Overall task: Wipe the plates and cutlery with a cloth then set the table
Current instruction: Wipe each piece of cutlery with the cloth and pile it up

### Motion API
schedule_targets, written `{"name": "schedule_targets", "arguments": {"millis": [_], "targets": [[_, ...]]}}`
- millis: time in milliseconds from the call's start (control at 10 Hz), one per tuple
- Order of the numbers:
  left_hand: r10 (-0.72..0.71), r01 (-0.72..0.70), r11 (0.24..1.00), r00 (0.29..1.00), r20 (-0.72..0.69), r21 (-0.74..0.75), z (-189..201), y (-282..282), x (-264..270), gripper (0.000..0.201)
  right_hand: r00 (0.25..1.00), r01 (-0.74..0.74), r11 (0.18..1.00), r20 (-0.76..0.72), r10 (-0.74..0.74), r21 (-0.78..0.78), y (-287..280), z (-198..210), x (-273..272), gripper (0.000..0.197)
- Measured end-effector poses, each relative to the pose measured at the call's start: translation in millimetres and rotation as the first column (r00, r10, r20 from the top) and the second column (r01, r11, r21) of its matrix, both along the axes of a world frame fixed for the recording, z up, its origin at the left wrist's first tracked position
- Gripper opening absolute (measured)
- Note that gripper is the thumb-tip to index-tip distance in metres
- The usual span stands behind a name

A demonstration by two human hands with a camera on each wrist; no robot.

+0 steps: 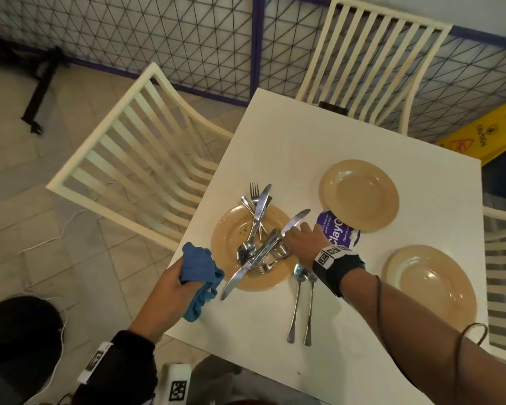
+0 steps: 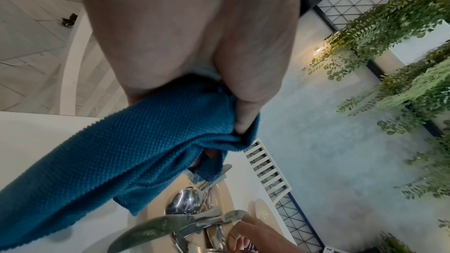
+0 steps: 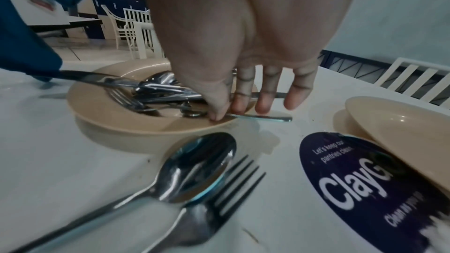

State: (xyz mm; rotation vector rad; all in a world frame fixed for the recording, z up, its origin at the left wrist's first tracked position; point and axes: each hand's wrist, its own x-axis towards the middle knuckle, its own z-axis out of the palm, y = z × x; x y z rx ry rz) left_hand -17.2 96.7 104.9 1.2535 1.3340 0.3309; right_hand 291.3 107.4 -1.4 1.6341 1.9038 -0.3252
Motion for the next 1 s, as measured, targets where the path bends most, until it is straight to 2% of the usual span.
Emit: {"name": "schedule_targets", "arguments": {"millis": [100, 200, 300, 400, 500, 600, 700, 800, 900, 1000], "targets": [[-0.005, 0.005, 1.0, 1.0, 0.002, -0.001, 0, -7, 8, 0.03, 0.997, 0.072, 0.994, -0.03, -0.075, -0.081, -13, 6, 8, 0.061], [0.001, -0.001, 1.0, 1.0, 0.012, -0.014, 0, -18, 16, 0.032, 0.975, 0.185, 0.976, -0.105, -0.197, -0.115, -26, 12, 18, 0.043], [0.034, -0.032, 0.998, 0.999, 0.042, -0.062, 1, -29, 26, 0.03, 0.906, 0.324, 0.935, -0.235, -0.351, -0.146, -43, 24, 32, 0.027], [0.082, -0.064, 0.989, 0.988, 0.13, -0.134, 5, -36, 46, 0.021, 0.821, 0.443, 0.891, -0.353, -0.448, -0.101, -65, 38, 43, 0.026], [0.102, -0.08, 0.982, 0.987, 0.127, -0.169, 4, -42, 69, 0.007, 0.611, 0.63, 0.768, -0.539, -0.58, -0.111, -85, 50, 54, 0.02], [0.101, -0.078, 0.986, 0.983, 0.153, -0.148, 5, -48, 91, 0.018, 0.172, 0.784, 0.56, -0.773, -0.611, -0.268, -104, 73, 52, 0.017], [0.16, -0.109, 0.973, 0.955, 0.252, -0.205, 11, -54, 133, 0.009, -0.246, 0.736, 0.437, -0.805, -0.539, -0.517, -121, 97, 39, 0.023], [0.22, -0.127, 0.951, 0.919, 0.326, -0.283, 17, -65, 178, 0.034, -0.279, 0.722, 0.466, -0.832, -0.48, -0.511, -136, 119, 26, 0.022], [0.179, -0.101, 0.964, 0.933, 0.313, -0.248, 24, -78, 204, 0.027, -0.224, 0.751, 0.475, -0.854, -0.47, -0.458, -143, 130, 13, 0.022], [0.174, -0.11, 0.975, 0.918, 0.356, -0.194, 38, -83, 226, 0.02, -0.041, 0.829, 0.485, -0.896, -0.443, -0.278, -150, 132, 12, 0.018]]}}
